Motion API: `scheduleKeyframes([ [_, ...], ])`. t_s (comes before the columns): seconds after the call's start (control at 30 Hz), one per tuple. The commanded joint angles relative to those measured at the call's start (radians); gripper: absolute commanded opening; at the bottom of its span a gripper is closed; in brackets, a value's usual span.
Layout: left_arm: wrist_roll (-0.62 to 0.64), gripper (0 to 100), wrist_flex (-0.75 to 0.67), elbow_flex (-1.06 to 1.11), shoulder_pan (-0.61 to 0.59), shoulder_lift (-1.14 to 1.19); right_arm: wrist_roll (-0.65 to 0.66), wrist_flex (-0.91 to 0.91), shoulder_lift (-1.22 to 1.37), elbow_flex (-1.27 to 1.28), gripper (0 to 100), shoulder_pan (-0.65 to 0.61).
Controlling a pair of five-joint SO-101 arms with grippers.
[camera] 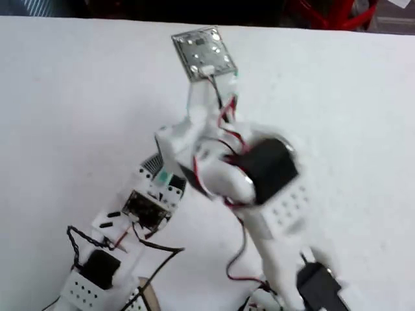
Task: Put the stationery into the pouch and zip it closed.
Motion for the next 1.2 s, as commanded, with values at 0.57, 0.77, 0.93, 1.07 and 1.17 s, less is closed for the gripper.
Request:
scheduleKeyframes([
  [0.57,-0.006,2,-0.008,-0.005,0.016,-0.007,-0.043,0.012,-0.094,0.135,20.9,0.077],
  [0.77,-0.006,2,-0.006,-0.005,0.016,-0.007,-0.06,0.012,0.012,-0.008,22.4,0.039],
  [0.93,-0.006,2,-0.005,-0.005,0.016,-0.007,-0.149,0.012,0.162,-0.051,29.0,0.035],
  [1.07,-0.006,2,0.0,-0.002,0.016,-0.007,-0.144,0.012,0.219,-0.054,26.5,0.039],
  [1.17,-0.006,2,-0.005,-0.002,0.012,-0.007,-0.141,0.012,0.186,-0.052,14.5,0.047],
])
